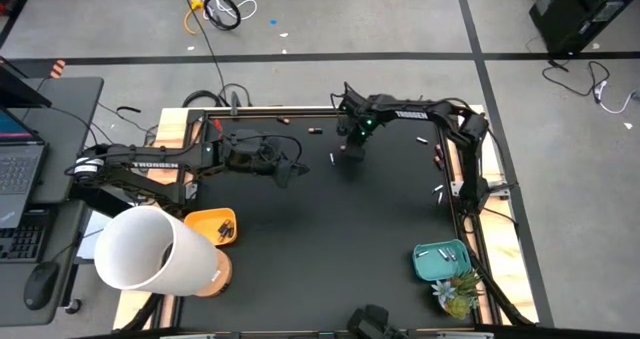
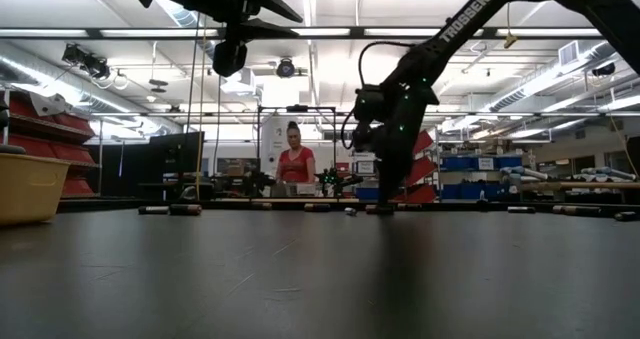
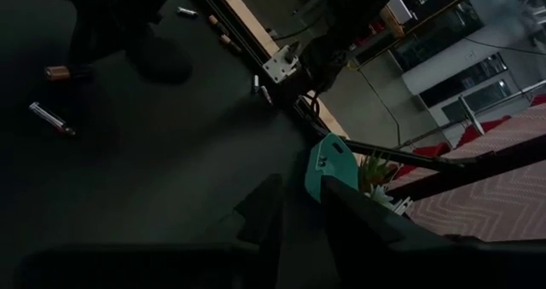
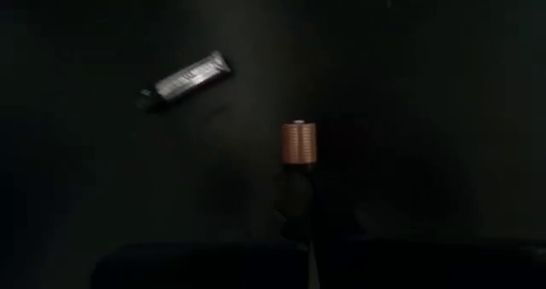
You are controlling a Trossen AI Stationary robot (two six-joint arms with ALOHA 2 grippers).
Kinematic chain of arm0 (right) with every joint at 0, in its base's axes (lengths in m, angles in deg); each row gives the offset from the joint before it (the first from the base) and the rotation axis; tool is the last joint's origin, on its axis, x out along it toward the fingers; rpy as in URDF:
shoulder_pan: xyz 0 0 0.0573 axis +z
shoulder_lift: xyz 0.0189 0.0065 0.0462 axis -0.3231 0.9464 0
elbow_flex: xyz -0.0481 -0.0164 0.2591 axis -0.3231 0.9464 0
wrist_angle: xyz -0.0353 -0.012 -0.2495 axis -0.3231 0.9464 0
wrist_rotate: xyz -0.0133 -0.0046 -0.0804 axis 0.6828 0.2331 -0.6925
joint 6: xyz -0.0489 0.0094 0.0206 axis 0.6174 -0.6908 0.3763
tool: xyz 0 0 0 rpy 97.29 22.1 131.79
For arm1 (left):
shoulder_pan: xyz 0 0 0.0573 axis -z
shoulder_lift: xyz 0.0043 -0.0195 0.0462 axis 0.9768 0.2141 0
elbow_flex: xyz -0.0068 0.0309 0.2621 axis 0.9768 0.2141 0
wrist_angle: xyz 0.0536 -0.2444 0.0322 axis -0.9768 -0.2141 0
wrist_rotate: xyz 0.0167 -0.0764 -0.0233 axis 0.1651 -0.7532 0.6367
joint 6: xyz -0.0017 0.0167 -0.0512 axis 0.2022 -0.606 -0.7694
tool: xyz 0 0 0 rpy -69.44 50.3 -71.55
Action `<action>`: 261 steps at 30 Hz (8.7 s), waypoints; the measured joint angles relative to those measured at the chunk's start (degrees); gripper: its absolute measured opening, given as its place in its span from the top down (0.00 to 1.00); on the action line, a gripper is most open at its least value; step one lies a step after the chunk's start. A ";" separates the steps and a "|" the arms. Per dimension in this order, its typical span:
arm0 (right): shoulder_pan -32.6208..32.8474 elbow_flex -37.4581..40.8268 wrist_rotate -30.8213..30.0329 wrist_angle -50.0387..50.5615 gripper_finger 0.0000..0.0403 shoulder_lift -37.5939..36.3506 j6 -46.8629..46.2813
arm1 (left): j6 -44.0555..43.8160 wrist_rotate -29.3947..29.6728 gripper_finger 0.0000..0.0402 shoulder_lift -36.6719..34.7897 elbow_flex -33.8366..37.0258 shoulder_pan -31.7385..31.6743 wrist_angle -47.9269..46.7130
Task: Sort batteries
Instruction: Put the black battery into the yellow bin
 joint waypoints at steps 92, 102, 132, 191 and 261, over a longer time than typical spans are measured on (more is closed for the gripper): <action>6.79 24.48 3.61 -41.02 0.66 -9.83 -14.47 | -3.49 -0.02 0.76 0.00 0.00 0.00 -0.14; 5.81 37.41 -4.53 -58.99 0.67 -9.44 -17.95 | -4.88 -0.03 0.76 0.00 0.00 0.00 -0.36; 7.08 43.01 -5.61 -62.32 0.93 -16.34 -15.06 | -5.75 -0.52 0.76 0.00 0.00 0.00 -0.07; 27.57 8.26 -15.15 -24.69 0.93 -34.43 -10.14 | -12.86 -1.35 0.56 6.94 0.00 -4.13 25.06; 17.55 22.03 -15.05 -22.53 0.62 -43.98 -26.34 | -17.93 -10.57 0.85 -24.47 0.00 17.07 -78.52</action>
